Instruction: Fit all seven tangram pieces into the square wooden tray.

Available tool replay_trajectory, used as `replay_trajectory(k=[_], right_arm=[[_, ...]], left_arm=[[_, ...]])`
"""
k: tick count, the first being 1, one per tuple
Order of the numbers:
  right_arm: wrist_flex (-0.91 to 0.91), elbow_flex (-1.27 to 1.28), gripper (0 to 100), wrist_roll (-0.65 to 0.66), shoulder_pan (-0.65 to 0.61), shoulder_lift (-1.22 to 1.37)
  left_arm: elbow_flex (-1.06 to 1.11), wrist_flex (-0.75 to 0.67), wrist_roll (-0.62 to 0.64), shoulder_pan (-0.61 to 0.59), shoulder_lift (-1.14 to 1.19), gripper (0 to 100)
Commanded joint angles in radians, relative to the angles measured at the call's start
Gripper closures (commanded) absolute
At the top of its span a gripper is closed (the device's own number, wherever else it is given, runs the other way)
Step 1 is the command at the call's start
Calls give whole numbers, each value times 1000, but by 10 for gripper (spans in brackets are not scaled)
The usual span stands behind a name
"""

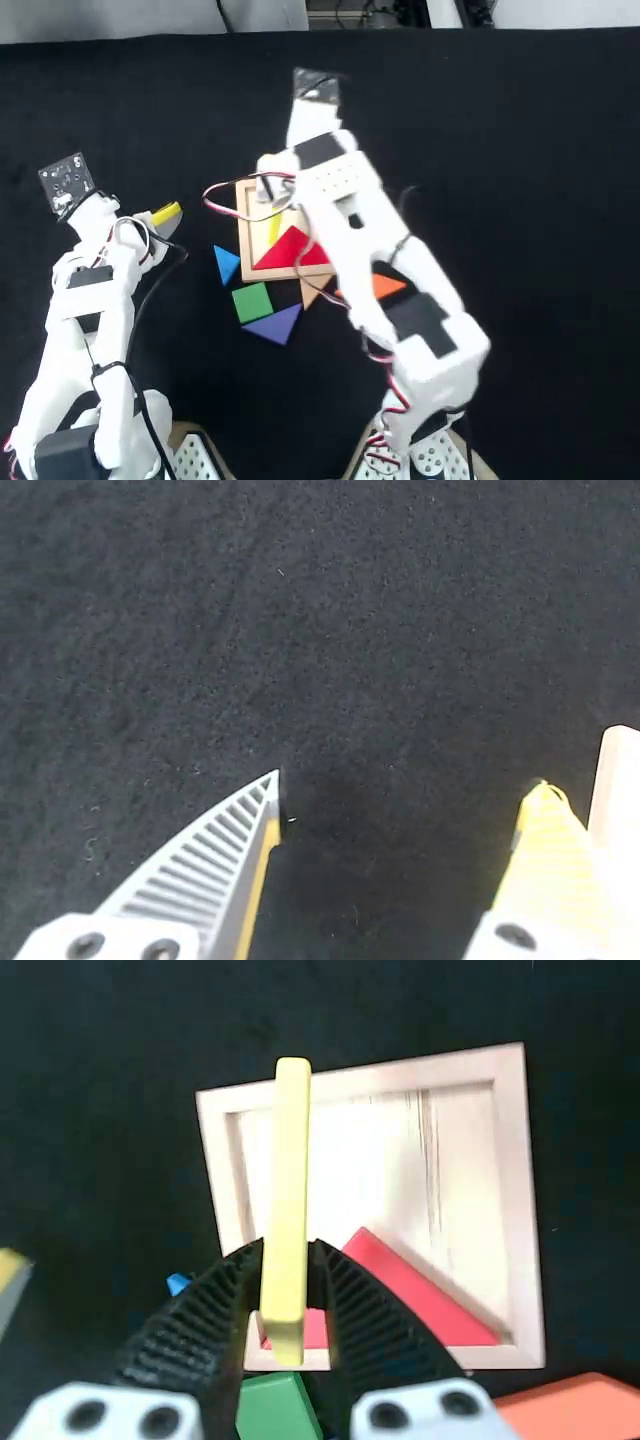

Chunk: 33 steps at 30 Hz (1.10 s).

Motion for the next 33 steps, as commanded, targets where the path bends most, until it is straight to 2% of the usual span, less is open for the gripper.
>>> replay_trajectory(k=[1,10,15,21,33], right_arm=[[35,-127,986,-20,-54,58],[43,-213,986,-18,-69,211],[37,-213,986,-12,-92,213],[-15,-220,986,92,-110,217],[-21,-220,986,97,-72,217]], left_arm=[[-15,-18,9,-1,2,641],[-15,-18,9,1,2,641],[-15,-18,9,1,2,641],[-13,-18,6,2,2,641],[-12,-18,3,2,2,641]])
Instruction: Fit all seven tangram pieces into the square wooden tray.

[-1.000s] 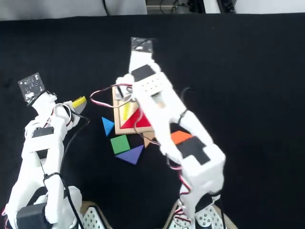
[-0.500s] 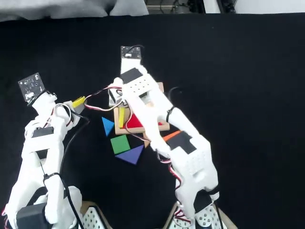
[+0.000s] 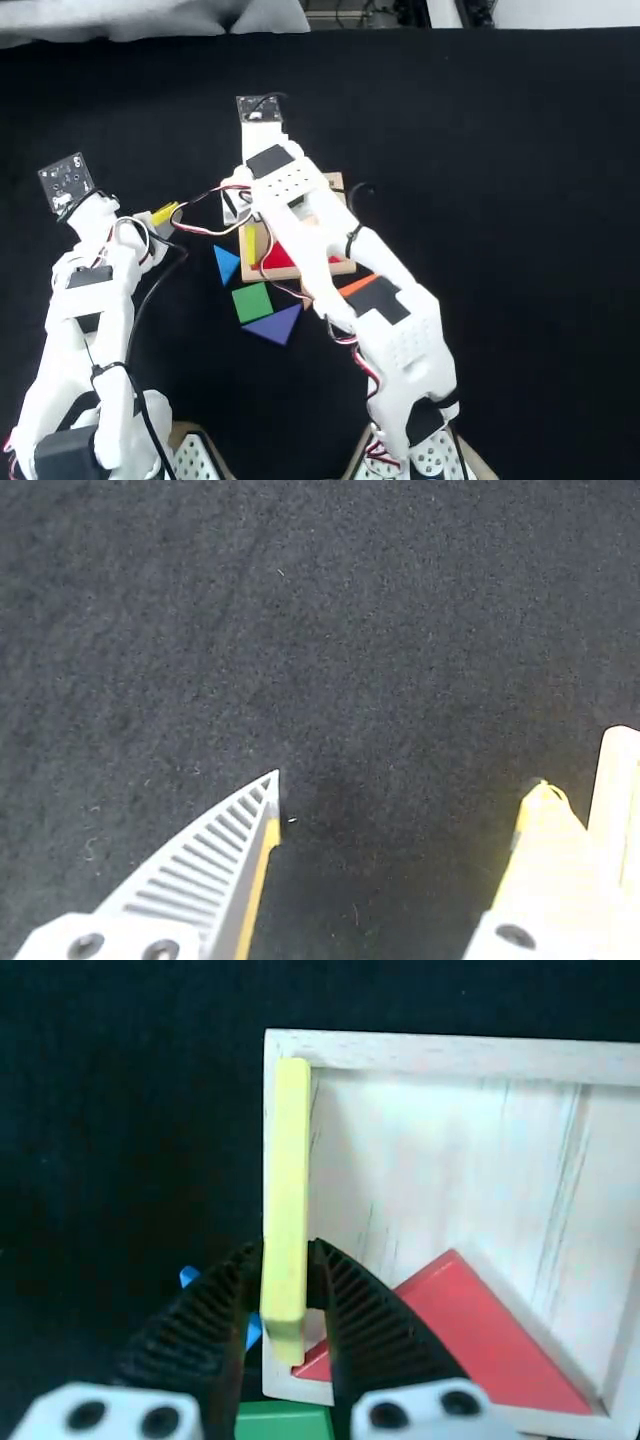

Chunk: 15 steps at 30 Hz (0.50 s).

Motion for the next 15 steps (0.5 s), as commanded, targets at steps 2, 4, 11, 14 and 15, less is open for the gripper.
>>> replay_trajectory(k=[2,4,11,14,15], right_arm=[[-17,-61,986,11,25,-16],[-17,-61,986,11,29,-16],[-17,-68,986,11,52,13],[-25,-81,986,11,46,51],[-25,-90,986,11,43,62]], left_arm=[[-12,-18,3,2,2,641],[-12,-18,3,2,2,641],[-8,-18,0,28,2,641],[-10,-20,0,27,2,641],[-10,-20,0,27,2,641]])
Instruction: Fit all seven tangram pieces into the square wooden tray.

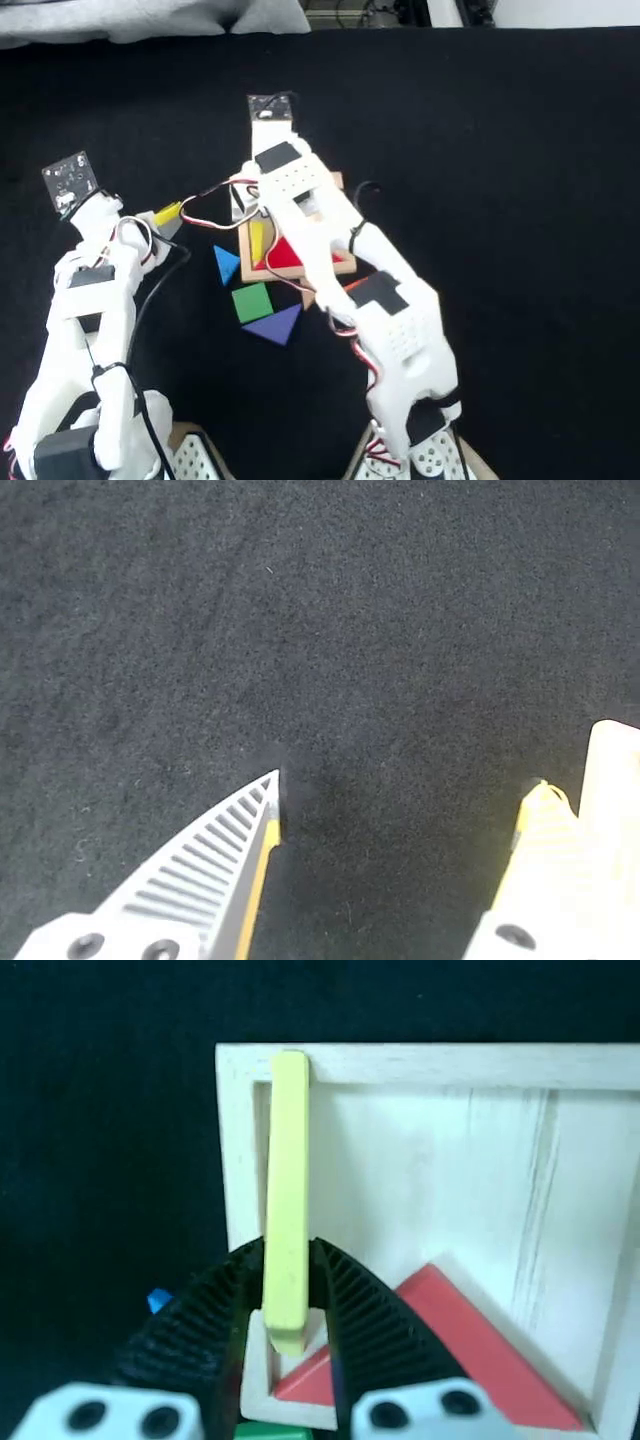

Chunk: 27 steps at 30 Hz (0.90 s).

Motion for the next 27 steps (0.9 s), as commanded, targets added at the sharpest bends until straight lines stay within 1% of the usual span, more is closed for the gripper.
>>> replay_trajectory(k=[1,10,20,22,25,27], right_arm=[[-17,-71,986,11,6,18],[-14,-91,986,11,-9,31],[92,-143,984,11,-12,33],[110,-145,939,11,-12,30],[117,-145,814,11,-12,30],[117,-145,765,28,-15,31]], left_arm=[[-10,-20,0,13,2,641],[-10,-20,0,13,2,641],[-10,-20,0,13,2,641],[-10,-20,0,13,2,641],[-10,-20,0,13,2,641],[-10,-20,0,13,2,641]])
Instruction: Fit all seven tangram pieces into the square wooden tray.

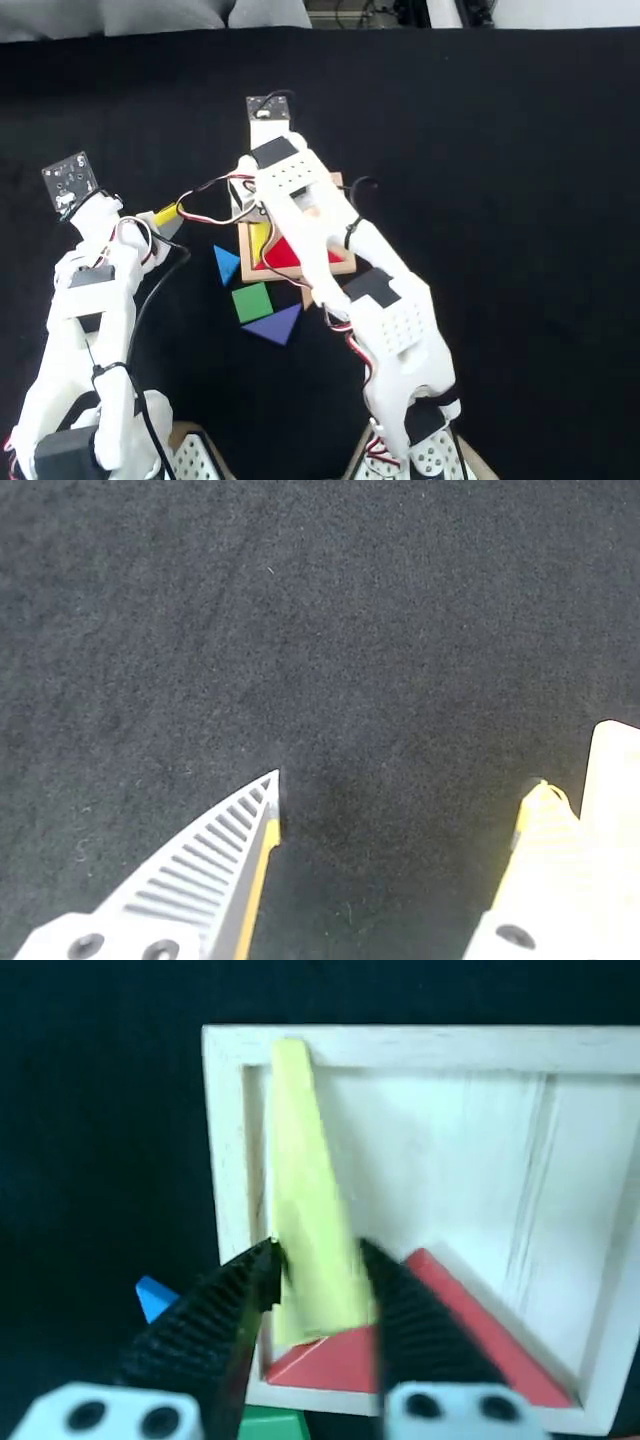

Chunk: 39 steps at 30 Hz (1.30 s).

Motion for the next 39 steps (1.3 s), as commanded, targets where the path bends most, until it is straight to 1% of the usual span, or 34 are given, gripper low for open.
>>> replay_trajectory(k=[1,3,7,13,17,22,24,26,27,30,33,39], right_arm=[[8,-48,770,52,-15,-18],[8,-58,789,87,-23,-18],[11,-79,797,98,-17,-18],[14,-77,797,104,26,-18],[54,-104,800,157,52,-15],[164,-163,800,164,126,-18],[183,-197,801,164,166,-15],[180,-220,812,164,176,-12],[164,-223,841,164,173,-12],[46,-205,990,201,150,-10],[-41,-157,960,276,126,-10],[-60,-96,985,284,123,-10]], left_arm=[[-10,-20,0,13,2,641],[-10,-20,0,13,2,641],[-10,-20,0,13,2,641],[-10,-20,0,13,2,641],[-10,-20,0,13,2,641],[-10,-20,0,13,2,641],[-10,-20,0,13,2,641],[-10,-20,0,13,2,641],[-10,-20,0,13,2,641],[-12,-20,0,13,2,641],[-10,-20,0,13,2,641],[-10,-20,0,13,2,641]])
